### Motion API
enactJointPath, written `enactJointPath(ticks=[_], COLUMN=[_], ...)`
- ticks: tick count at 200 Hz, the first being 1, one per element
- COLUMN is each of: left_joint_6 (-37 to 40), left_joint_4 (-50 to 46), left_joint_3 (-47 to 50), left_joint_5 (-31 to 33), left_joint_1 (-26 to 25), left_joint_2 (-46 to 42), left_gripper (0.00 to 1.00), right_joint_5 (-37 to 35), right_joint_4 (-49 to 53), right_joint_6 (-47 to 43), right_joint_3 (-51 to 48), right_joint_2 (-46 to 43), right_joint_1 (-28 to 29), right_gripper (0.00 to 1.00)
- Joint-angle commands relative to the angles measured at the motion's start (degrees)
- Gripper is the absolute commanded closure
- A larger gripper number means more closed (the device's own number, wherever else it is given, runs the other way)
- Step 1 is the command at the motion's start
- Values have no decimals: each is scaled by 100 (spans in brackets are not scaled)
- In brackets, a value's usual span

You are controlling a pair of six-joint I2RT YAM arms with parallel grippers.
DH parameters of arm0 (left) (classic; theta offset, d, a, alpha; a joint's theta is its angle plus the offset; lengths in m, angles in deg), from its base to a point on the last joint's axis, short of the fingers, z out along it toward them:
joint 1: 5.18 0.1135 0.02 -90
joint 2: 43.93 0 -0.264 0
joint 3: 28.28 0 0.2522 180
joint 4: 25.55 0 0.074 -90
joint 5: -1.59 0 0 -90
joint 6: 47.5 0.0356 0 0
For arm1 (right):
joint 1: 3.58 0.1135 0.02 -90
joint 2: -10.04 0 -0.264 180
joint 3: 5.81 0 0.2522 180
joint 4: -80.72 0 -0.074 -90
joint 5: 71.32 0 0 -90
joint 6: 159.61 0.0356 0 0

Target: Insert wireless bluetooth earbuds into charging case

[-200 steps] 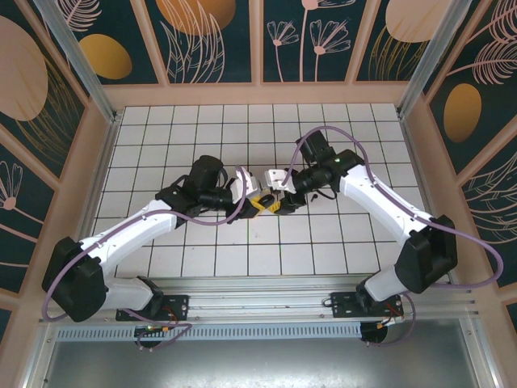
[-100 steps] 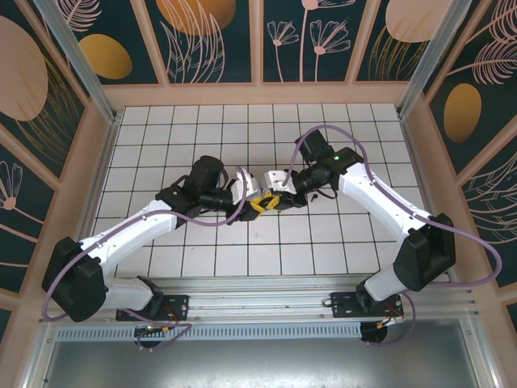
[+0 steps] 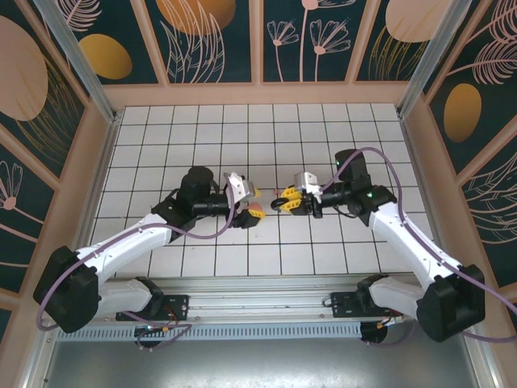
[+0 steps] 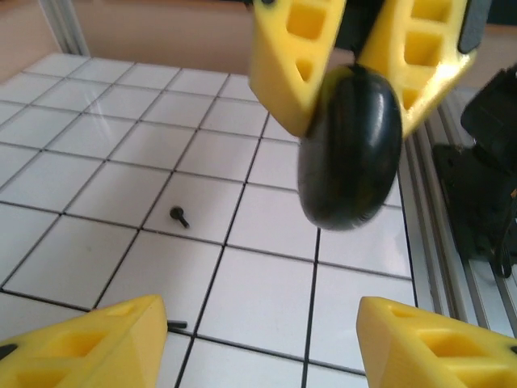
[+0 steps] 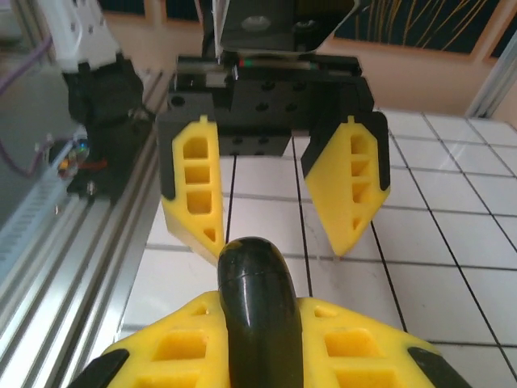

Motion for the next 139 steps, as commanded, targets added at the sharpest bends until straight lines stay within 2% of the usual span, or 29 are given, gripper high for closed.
enactJointPath(ticks=[1,38,58,89,117,139], left_joint_6=[-661,-1859,-2130,-2388,-3037,-3253], left_joint_4=[1569,3375,3698,3853,4823,5117], left_joint_3=[386,1097,1202,1142,1384,1431], left_joint_5=[81,-370,-531,-631,-711,-782], left_joint_1=[44,666,882,990,1116,1130], left_joint_2=[-167,-294,-313,-181,-33,60], left_gripper=[37,36,36,36,36,36], right_joint_5=[278,-517,-934,-1312,-1550,-1527], right_joint_4=[-2112,-4288,-5344,-6022,-6950,-7281], right_joint_6=[1983,4019,4765,5225,5604,5849], right_joint_3=[-604,-1373,-1703,-1809,-2138,-2215], right_joint_2=[-230,-339,-365,-289,-249,-113], right_joint_1=[-35,-37,10,130,208,245], right_gripper=[86,86,86,85,85,85])
